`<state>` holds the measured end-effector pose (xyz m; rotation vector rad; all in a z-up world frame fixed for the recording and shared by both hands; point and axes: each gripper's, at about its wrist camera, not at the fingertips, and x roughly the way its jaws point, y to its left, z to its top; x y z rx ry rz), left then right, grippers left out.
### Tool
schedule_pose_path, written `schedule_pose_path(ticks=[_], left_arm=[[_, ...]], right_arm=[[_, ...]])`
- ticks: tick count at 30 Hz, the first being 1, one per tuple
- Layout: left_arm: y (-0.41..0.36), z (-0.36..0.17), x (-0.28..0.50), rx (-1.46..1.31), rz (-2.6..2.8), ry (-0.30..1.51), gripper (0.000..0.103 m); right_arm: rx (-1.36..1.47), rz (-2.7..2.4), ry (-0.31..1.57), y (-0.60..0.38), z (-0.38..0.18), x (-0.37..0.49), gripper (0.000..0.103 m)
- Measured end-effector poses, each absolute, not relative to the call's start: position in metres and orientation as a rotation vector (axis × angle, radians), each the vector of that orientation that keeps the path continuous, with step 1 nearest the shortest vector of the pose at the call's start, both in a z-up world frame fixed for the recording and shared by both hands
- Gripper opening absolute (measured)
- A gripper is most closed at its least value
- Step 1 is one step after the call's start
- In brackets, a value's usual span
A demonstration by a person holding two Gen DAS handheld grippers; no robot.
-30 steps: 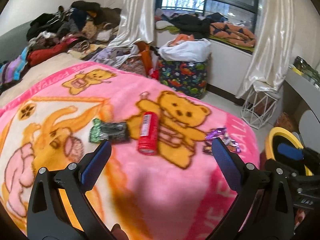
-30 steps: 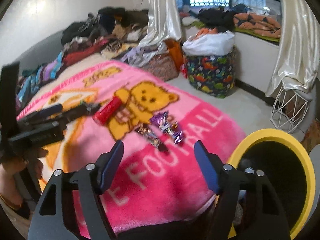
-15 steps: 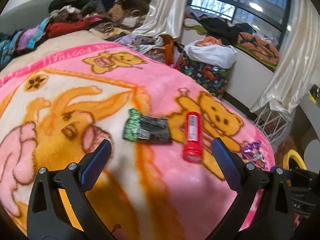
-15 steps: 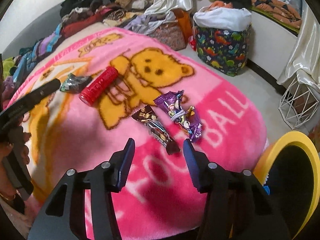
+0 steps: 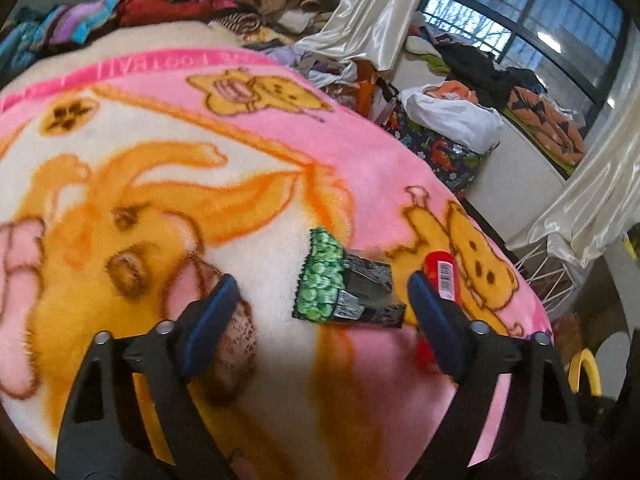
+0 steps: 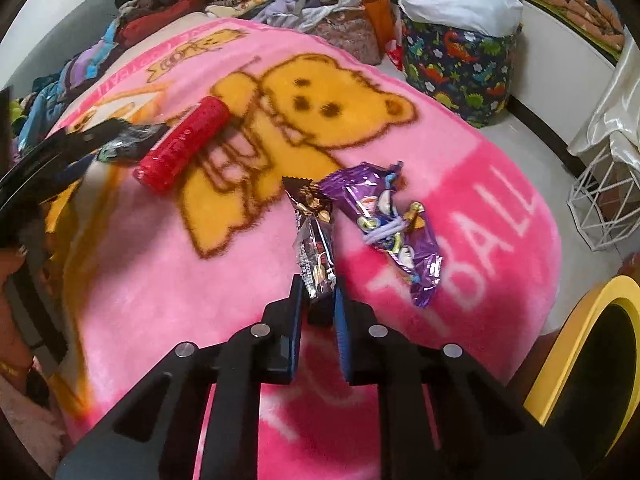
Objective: Collect trash
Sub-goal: 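Grasp the green wrapper with the left tool while the right tool grasps the brown candy wrapper, then carry the green wrapper and brown candy wrapper over the yellow bin with both tools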
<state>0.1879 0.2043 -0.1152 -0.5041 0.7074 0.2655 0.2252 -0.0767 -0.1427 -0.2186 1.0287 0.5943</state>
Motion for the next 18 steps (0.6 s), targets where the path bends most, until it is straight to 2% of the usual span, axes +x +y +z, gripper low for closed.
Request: schedule_pose_path(ticks=[2, 4, 6, 8, 10, 16, 18], left_arm=[[0.205, -0.118, 0.19, -0.518, 0.262, 0.721, 0.061], [0.204, -0.119, 0.191, -0.517, 0.255, 0.725, 0.043], [0.202, -0.118, 0.19, -0.51, 0.246, 0.722, 0.033], [0.198, -0.115, 0.187, -0.502, 0.236, 0.714, 0.028], [0.196, -0.112, 0.184, -0.499, 0.22, 0.699, 0.018], [0.179, -0.096, 0.169, -0.458, 0.174, 0.654, 0.004], [0.173, -0.091, 0.165, -0.448, 0.16, 0.645, 0.003]], right_arm=[[-0.2, 0.613, 1.014, -0.078, -0.139, 0.22, 0.014], [-0.172, 0.631, 1.002, -0.081, -0.135, 0.214, 0.014], [-0.144, 0.64, 0.991, -0.085, -0.132, 0.207, 0.014], [-0.125, 0.638, 0.976, -0.088, -0.127, 0.203, 0.014], [-0.099, 0.645, 0.956, -0.093, -0.122, 0.196, 0.014], [-0.034, 0.653, 0.926, -0.11, -0.114, 0.181, 0.014], [-0.026, 0.651, 0.919, -0.114, -0.112, 0.178, 0.014]])
